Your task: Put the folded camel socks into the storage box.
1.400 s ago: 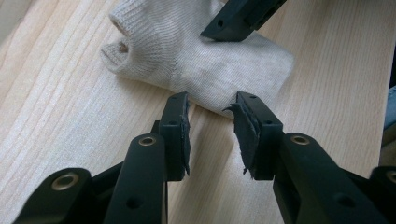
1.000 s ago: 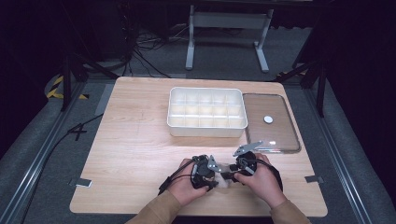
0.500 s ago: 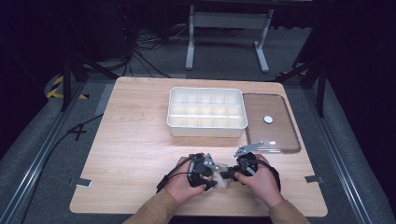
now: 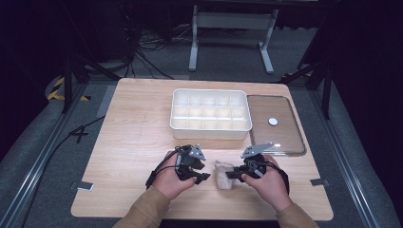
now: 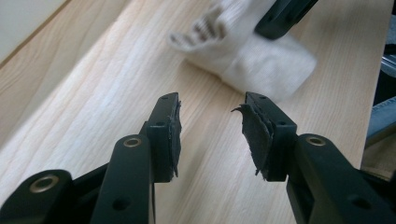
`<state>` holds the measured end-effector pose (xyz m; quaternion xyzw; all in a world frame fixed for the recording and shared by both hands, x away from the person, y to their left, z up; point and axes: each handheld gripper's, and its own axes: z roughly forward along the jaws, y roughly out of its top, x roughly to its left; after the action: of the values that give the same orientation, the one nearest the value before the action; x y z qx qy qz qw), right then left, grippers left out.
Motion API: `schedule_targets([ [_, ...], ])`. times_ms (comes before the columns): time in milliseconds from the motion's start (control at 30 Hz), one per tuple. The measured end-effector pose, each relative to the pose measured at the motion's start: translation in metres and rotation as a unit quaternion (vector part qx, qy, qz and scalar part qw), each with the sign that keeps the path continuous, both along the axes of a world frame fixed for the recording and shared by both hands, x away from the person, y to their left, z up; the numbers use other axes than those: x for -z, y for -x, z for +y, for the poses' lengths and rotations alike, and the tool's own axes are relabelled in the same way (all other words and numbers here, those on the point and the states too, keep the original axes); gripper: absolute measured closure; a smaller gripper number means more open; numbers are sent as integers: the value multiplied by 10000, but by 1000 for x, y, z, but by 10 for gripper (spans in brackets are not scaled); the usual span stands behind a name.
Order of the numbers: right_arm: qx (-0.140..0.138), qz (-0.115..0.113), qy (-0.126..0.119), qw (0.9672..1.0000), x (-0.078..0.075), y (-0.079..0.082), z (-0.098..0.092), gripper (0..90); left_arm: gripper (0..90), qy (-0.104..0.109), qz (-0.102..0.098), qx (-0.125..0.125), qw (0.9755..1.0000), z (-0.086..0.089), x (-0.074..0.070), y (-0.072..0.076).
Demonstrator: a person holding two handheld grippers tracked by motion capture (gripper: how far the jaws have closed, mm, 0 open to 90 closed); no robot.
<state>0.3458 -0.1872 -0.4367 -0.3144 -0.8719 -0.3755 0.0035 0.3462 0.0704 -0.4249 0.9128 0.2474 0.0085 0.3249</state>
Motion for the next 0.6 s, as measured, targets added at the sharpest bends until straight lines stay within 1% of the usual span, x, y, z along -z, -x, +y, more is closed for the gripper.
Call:
schedule_targets([
  [33,8,-22,-12,10000,-2,0,-1,772,574,-18,-21,-5,10000,3,-1,-1],
  [67,21,-85,-24,10000,-7,0,-2,772,574,-4,5,-41,10000,4,-1,-1],
  [100,21,-85,-24,10000,-7,0,-2,772,578,-4,5,-41,10000,4,-1,-1],
  [133,46,-143,-22,9999,-13,-1,-3,772,579,58,9,-49,10000,4,-3,0],
  [267,57,-204,-23,9998,-19,-2,-2,772,584,71,-32,44,10000,1,-3,1],
  [300,63,-209,-49,9998,-21,-2,-2,772,586,-5,-7,68,10000,1,-3,1],
  [367,94,-239,-77,9996,-23,-3,-2,772,586,11,-18,64,10000,1,-3,2],
  [400,117,-247,-42,9996,-24,-3,-1,772,585,59,-3,73,10000,0,-2,2],
  [433,96,-262,-50,9996,-23,-3,1,772,586,27,-3,138,9999,-2,-2,2],
  [467,73,-220,-84,9997,-22,-3,3,772,582,7,-14,169,9999,-4,-1,3],
  [500,42,-205,-94,9997,-21,-2,5,771,576,-83,-4,228,9997,-6,0,3],
  [600,-29,-166,-89,9998,-15,0,12,771,582,-223,-1,282,9994,-10,3,4],
])
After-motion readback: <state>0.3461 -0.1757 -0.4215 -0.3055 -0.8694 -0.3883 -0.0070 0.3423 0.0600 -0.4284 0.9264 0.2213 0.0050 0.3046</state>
